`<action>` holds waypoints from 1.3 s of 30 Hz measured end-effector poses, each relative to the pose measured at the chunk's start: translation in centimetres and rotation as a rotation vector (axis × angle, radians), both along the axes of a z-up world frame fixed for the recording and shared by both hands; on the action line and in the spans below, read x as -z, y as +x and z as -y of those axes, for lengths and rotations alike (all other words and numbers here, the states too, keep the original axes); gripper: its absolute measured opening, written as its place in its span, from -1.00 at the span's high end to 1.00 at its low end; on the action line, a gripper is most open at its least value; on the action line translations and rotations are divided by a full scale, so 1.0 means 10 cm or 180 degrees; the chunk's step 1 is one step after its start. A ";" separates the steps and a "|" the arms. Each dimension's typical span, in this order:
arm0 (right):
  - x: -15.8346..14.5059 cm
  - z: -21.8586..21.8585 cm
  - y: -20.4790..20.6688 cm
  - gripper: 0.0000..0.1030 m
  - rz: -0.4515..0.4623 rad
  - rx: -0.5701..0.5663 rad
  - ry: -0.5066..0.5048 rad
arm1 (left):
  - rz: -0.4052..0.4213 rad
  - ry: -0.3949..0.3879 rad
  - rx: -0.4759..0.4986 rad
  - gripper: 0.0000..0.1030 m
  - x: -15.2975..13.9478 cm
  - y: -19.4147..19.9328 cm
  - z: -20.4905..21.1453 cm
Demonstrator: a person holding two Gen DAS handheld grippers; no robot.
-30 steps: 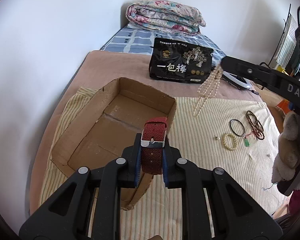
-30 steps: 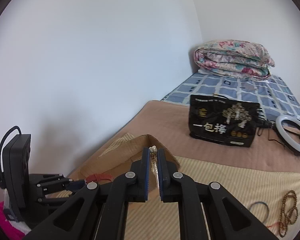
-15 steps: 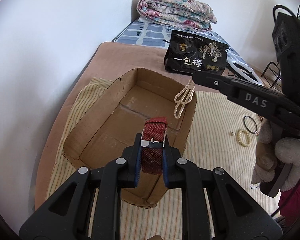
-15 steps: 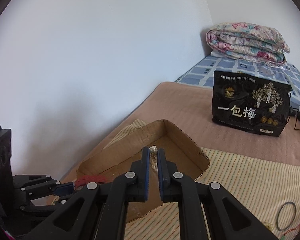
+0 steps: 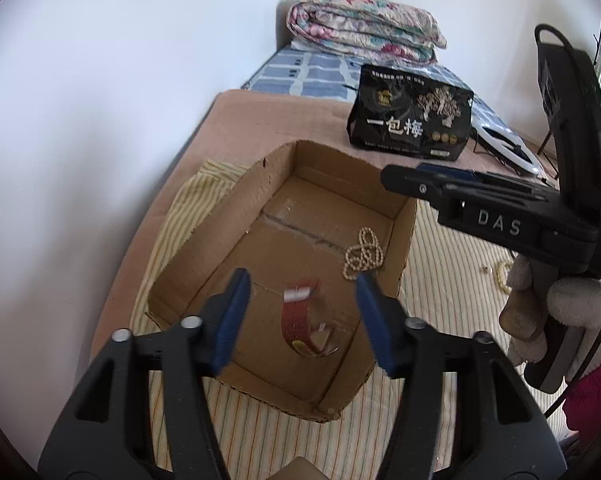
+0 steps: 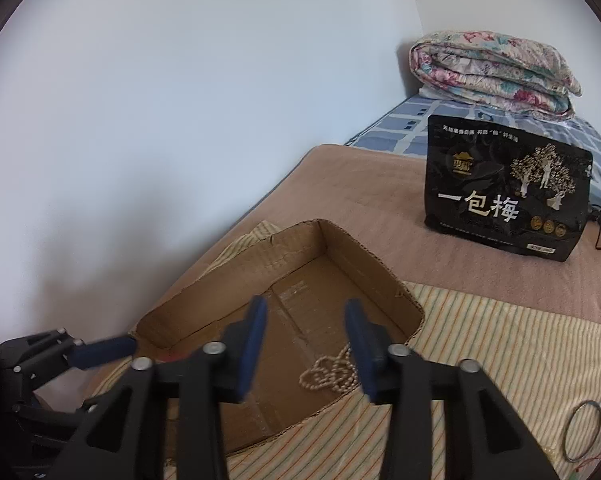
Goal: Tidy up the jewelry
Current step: 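Open the left tool over the box while the right tool drops the pearl necklace in, then move the left tool to the cream bead bracelet while the right tool approaches the brown mala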
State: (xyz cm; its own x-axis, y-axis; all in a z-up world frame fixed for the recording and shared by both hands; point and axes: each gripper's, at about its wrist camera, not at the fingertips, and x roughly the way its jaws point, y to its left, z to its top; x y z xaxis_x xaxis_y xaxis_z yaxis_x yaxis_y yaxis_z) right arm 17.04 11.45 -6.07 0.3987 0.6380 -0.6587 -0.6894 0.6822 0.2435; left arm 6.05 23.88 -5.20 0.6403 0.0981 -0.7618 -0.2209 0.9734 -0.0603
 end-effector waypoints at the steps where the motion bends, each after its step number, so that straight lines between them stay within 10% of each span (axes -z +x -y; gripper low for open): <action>1: 0.00 0.00 0.00 0.00 0.0002 0.0010 -0.0009 | 0.0009 0.0013 -0.0002 -0.14 -0.01 0.00 0.00; 10: -0.10 0.11 -0.03 -0.59 0.0056 0.0182 -0.0019 | 0.0008 0.0013 0.0022 -0.14 -0.02 -0.01 0.00; 39: -0.40 1.72 0.00 -0.60 0.0105 0.0944 -0.0313 | 0.0214 -0.0150 0.0492 -0.14 -0.32 0.10 0.79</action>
